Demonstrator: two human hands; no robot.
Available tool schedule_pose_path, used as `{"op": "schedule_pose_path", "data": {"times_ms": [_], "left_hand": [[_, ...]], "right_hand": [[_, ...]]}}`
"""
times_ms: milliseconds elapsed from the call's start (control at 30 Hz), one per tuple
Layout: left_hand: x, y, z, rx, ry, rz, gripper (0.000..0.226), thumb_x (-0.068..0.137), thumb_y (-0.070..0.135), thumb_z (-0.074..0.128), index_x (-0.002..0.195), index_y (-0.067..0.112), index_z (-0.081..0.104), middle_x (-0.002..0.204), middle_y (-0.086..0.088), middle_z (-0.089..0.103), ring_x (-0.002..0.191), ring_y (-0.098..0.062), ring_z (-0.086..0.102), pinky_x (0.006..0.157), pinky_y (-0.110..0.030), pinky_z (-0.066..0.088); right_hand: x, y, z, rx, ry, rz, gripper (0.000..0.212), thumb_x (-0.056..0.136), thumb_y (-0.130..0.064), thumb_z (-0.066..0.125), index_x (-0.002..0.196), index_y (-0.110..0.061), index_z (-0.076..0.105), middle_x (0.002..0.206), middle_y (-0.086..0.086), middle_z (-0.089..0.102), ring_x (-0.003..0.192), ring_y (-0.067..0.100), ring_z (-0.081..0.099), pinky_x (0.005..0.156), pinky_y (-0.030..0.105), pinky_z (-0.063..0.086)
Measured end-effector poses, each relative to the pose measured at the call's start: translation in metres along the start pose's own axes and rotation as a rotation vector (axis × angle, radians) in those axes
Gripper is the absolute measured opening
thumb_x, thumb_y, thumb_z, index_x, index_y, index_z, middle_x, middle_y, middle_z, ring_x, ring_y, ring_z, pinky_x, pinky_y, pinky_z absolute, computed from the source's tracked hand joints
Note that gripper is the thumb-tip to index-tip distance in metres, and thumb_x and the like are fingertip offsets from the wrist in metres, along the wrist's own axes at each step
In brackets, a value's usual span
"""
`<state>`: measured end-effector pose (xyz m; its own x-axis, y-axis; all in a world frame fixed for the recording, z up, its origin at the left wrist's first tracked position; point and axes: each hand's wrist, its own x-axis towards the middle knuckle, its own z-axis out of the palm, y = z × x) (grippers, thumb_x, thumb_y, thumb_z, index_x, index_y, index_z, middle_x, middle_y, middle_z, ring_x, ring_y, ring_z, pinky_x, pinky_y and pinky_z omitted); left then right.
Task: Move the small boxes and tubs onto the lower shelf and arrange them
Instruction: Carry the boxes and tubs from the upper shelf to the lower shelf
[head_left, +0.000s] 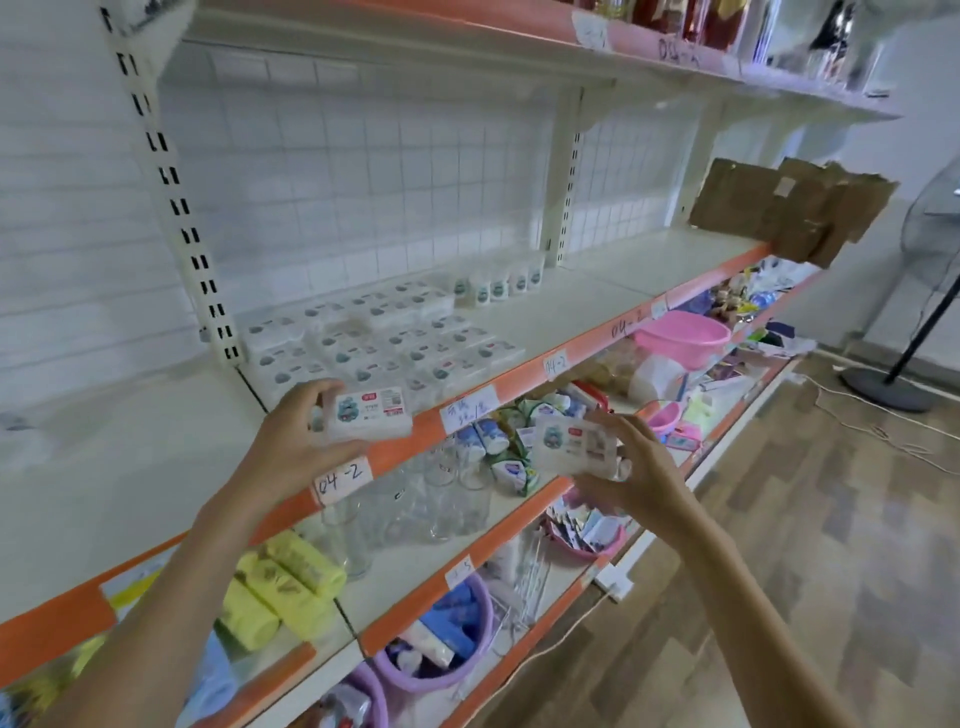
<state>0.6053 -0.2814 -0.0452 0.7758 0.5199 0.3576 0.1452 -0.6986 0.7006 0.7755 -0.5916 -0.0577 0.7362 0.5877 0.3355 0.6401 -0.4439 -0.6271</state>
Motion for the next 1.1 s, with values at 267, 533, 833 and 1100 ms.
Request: {"op": "schedule_pose_path", "data": {"times_ms": [267,533,833,1100], "left_hand": [[0.079,-0.012,-0.012,0.053,0.139,-0.12,0.066,0.07,0.021,0.08,0.127,0.019,0.047,0.119,0.007,0.045,0.105,-0.009,0.043,0.086,-0.03,0.04],[0.113,-0.049,-0.053,0.168,0.258,-0.294,0.065,0.07,0.013,0.08,0.128,0.014,0.05,0.116,0.001,0.036,0.104,-0.017,0.046,0.087,-0.023,0.037],[0.13,-0.08,-0.056,0.148,0.242,-0.497,0.068,0.07,0.018,0.079,0.13,0.012,0.048,0.117,-0.001,0.041,0.105,-0.017,0.048,0.089,-0.024,0.037],[0.133,-0.095,-0.055,0.107,0.294,-0.58,0.072,0.069,0.017,0.08,0.132,0.012,0.046,0.121,0.0,0.043,0.108,-0.017,0.048,0.089,-0.024,0.037]], "right_hand": [[0.15,0.006,0.019,0.014,-0.157,-0.14,0.07,0.072,-0.021,0.078,0.133,-0.012,0.046,0.132,0.005,0.043,0.116,0.02,0.048,0.102,0.032,0.041],[0.264,-0.043,0.091,0.135,-0.334,-0.311,0.069,0.07,-0.022,0.08,0.131,-0.014,0.047,0.132,0.008,0.034,0.112,0.02,0.048,0.095,0.018,0.038],[0.341,-0.101,0.178,-0.142,-0.564,-0.65,0.071,0.081,-0.047,0.064,0.14,-0.019,0.036,0.139,0.006,0.035,0.13,0.024,0.027,0.107,0.034,0.023],[0.357,-0.107,0.211,-0.476,-0.562,-0.793,0.068,0.086,-0.057,0.047,0.139,-0.017,0.035,0.144,0.007,0.029,0.133,0.028,0.022,0.109,0.04,0.02]]}}
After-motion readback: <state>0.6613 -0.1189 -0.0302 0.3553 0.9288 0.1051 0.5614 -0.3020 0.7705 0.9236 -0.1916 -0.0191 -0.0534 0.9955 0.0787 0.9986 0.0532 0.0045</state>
